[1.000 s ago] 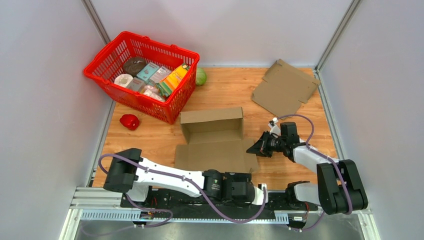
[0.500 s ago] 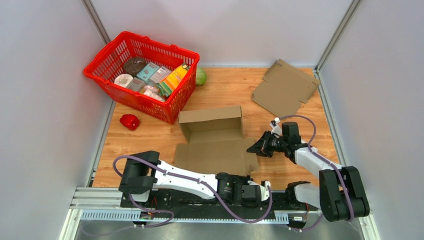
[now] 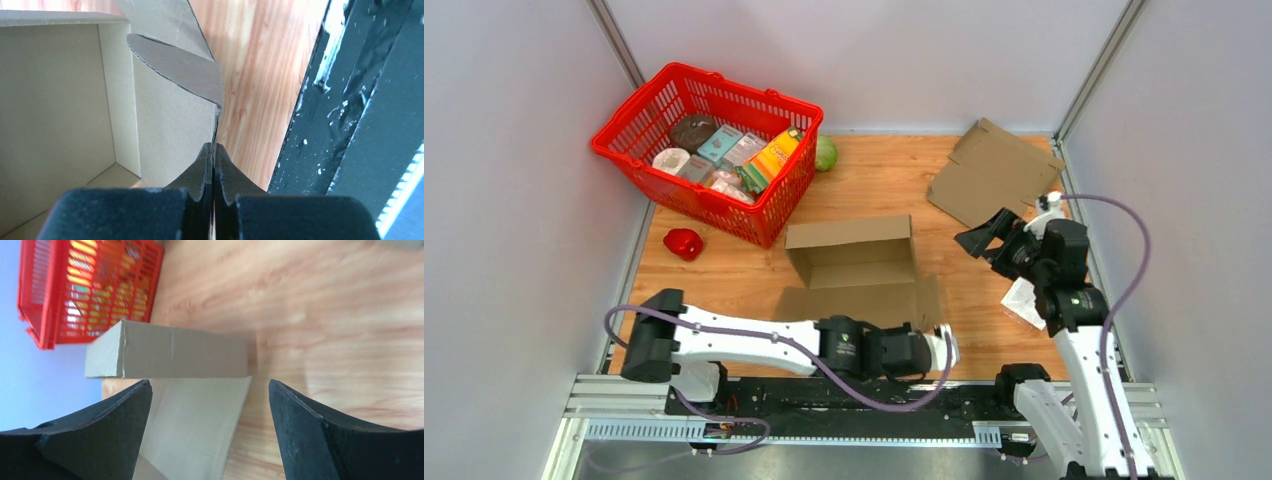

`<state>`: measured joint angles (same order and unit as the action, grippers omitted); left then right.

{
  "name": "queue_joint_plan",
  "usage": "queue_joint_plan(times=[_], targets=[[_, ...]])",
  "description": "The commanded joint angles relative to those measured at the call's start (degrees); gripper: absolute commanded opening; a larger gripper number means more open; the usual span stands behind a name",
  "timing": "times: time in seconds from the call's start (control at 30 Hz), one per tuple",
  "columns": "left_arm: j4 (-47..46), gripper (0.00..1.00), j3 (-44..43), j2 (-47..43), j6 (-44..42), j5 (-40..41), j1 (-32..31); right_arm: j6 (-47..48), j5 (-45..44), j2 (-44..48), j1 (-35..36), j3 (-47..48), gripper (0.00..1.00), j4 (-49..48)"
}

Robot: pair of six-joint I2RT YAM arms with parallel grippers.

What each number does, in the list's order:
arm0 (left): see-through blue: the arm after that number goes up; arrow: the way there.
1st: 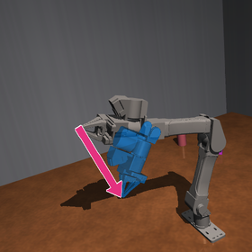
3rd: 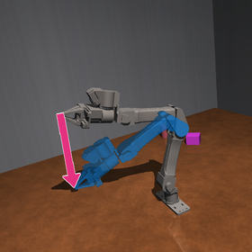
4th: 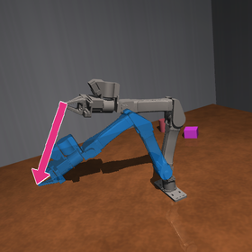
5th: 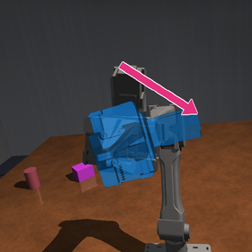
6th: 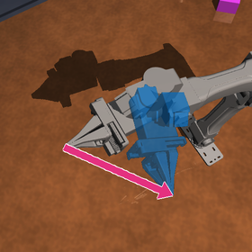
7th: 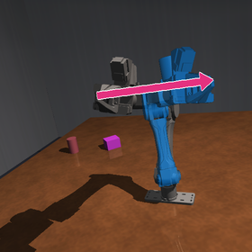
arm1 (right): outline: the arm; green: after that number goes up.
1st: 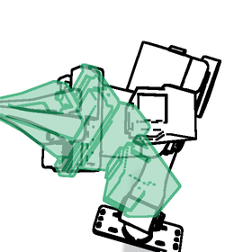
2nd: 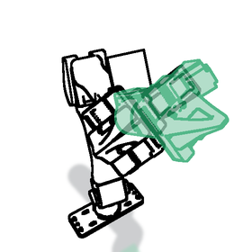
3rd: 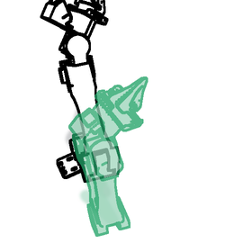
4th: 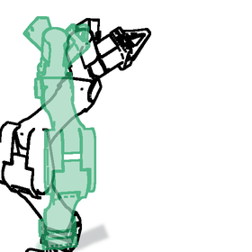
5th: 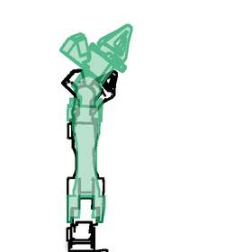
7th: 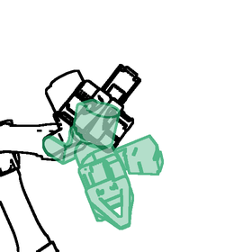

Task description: Fold the paper box

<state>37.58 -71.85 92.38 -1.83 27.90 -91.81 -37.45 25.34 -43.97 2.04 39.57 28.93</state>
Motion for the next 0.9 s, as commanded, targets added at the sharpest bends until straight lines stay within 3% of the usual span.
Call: queue_joint_plan(times=[0.0,0.13,0.23,0.37,0.63,0.7,0.87], targets=[[0.99,0.0,-5.21,-9.13,10.4,-6.35,5.92,5.81,-16.8,4.58,-0.2,11.04,0.9,15.26],[4.24,0.0,-12.68,-10.82,21.23,-13.48,11.29,6.34,-17.79,9.41,-0.11,14.56,0.91,19.67],[5.57,0.0,-19.27,-10.03,29.13,-15.33,13.76,7.3,-7.72,11.44,-0.11,14.04,0.89,20.19],[3.65,0.0,-24.99,-8.62,44.23,-18.23,19.2,8.88,-3.55,13.72,1.03,14.57,0.88,25.65],[0.2,0.0,-25.53,-9.06,61.83,-8.49,27.29,19.94,-0.13,14.43,1.47,21.33,0.88,36.81],[2.39,0.0,-25.18,-9.06,68.77,-4.37,29.05,21.1,0.15,14.26,2.61,22.3,0.88,37.34],[17.86,0.0,-27.99,-7.3,89.32,0.13,33.26,25.23,1.65,13.56,7.52,21.51,0.89,35.49]])
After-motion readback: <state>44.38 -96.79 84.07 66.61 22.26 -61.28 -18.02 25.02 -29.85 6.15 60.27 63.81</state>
